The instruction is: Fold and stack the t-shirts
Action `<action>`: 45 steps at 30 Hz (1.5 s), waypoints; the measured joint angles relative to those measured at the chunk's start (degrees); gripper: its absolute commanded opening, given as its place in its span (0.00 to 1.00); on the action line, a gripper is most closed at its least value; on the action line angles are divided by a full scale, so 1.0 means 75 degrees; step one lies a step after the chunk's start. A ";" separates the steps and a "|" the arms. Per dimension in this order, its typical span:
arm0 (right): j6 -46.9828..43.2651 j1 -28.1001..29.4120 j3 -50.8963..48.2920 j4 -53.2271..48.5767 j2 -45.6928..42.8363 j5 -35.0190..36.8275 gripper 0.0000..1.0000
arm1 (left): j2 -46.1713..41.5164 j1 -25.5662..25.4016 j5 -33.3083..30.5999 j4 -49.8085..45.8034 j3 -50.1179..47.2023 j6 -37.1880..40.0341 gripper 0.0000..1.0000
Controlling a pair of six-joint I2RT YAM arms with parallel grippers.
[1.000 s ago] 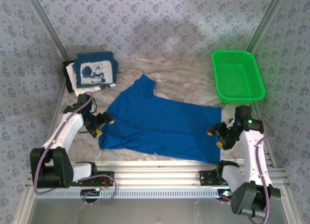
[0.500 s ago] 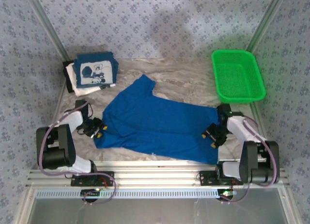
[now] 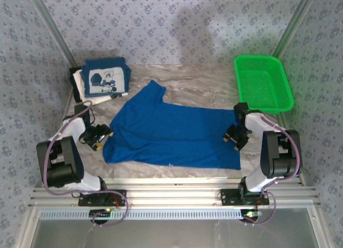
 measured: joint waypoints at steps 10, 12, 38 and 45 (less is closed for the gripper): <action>-0.1236 0.0414 0.0635 -0.0216 -0.2524 -0.1431 0.94 | -0.1253 -0.2171 0.0609 0.0015 0.1174 -0.1116 0.74; -0.1457 0.0513 0.0635 -0.0201 -0.2891 -0.1999 0.94 | -0.1265 -0.2492 0.0874 0.0414 0.0714 -0.1679 0.72; -0.2031 0.0720 0.0315 -0.0038 -0.3147 -0.3864 0.97 | -0.0831 -0.2888 0.0656 0.2719 -0.1699 -0.3818 0.68; -0.2014 0.0720 0.0224 -0.0020 -0.3299 -0.3879 0.97 | -0.1495 -0.2888 0.0545 0.1964 -0.1393 -0.3719 0.67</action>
